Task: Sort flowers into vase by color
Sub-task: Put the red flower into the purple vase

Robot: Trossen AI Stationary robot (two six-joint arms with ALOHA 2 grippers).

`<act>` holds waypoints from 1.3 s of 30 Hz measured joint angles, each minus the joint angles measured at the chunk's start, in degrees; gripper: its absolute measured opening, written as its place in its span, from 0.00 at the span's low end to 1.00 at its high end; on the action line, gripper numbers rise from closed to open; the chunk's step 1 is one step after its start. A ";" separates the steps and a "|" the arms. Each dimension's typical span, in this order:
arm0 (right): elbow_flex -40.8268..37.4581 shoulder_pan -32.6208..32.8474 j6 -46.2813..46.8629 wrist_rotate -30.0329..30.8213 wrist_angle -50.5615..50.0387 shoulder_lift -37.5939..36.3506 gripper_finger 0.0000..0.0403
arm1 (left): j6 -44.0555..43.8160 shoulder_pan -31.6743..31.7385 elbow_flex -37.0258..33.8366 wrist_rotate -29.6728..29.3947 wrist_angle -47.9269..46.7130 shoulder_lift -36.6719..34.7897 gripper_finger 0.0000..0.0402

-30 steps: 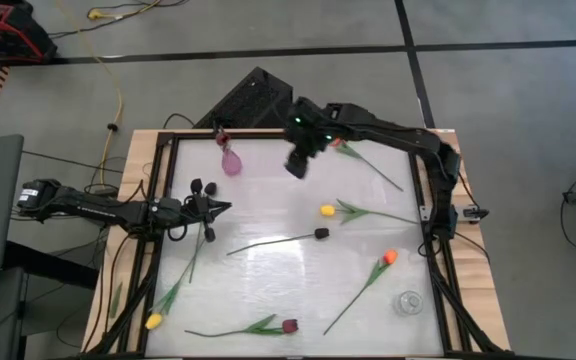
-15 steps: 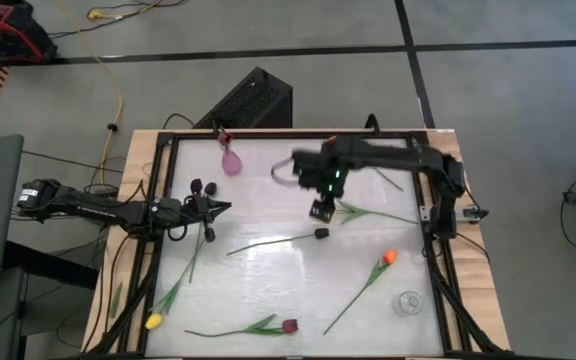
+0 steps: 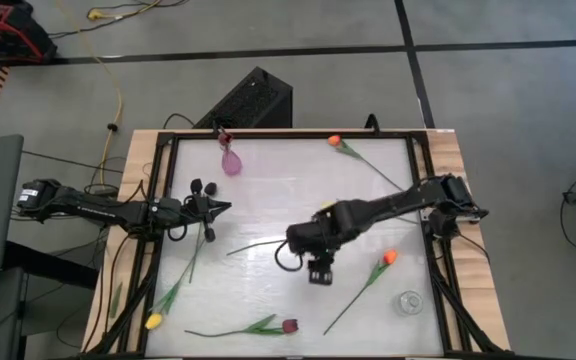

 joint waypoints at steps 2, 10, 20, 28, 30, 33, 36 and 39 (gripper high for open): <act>0.00 0.95 -2.96 2.24 6.60 0.72 0.61 | -0.94 -0.02 0.00 0.02 -0.02 0.00 0.03; -0.02 2.28 -11.44 0.22 32.36 5.20 0.61 | -3.57 -0.02 0.00 0.15 -0.09 0.00 0.03; 3.62 3.92 -3.06 -7.32 44.03 12.74 0.61 | -1.12 -0.02 0.00 0.07 -6.76 0.00 0.03; 18.91 8.11 -2.14 -7.31 42.18 25.05 0.61 | -1.32 -0.02 0.00 0.00 -12.52 -0.02 0.03; 23.67 8.85 -0.87 -6.98 40.07 28.42 0.61 | -1.32 -0.02 0.00 0.00 -13.68 0.00 0.03; 31.40 9.58 2.73 -5.59 36.92 33.73 0.61 | -1.32 -0.01 0.00 0.00 -15.66 -0.01 0.03; 36.04 10.40 6.47 -4.26 35.45 37.88 0.61 | -1.32 -0.02 0.00 -0.03 -17.04 -0.01 0.03; 34.65 10.81 10.17 -2.65 37.50 38.94 0.61 | -1.32 -0.01 0.00 -0.04 -18.28 0.00 0.03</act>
